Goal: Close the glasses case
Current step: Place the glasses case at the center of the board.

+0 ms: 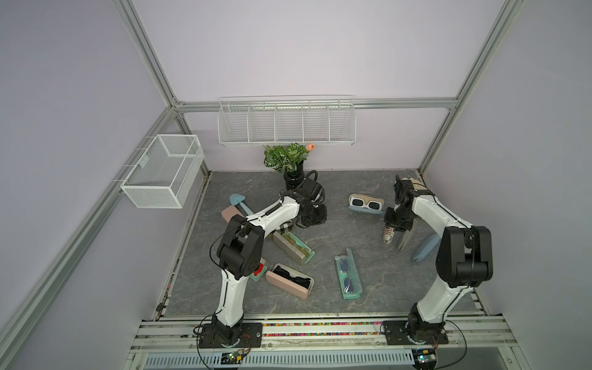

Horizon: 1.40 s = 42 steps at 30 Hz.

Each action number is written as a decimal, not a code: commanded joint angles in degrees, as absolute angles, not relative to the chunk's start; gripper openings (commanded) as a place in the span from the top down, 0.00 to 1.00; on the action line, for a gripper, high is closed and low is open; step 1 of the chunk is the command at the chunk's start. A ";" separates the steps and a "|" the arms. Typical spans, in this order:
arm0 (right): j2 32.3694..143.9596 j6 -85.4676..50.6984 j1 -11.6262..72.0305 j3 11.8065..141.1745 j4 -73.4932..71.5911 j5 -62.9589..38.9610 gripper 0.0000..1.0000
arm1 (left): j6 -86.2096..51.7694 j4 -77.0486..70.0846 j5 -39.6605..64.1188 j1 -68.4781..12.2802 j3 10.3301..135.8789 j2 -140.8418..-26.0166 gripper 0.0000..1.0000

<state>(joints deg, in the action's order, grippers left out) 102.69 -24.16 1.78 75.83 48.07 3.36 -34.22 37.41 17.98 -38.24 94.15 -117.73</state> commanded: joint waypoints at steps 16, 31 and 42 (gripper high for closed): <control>107.16 -22.50 0.02 76.91 47.27 1.48 0.53 | -34.45 37.53 17.40 -38.10 93.00 -116.18 1.00; 90.58 -18.07 4.29 73.89 52.75 -3.63 0.32 | -34.54 37.18 17.56 -38.06 93.25 -115.25 1.00; 76.62 -19.41 22.78 65.69 56.59 -7.73 0.32 | -34.20 38.80 16.19 -37.75 94.46 -114.12 1.00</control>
<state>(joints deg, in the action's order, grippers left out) 78.72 -18.39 20.14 68.03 54.22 -6.11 -34.22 37.74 17.39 -38.24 93.47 -116.55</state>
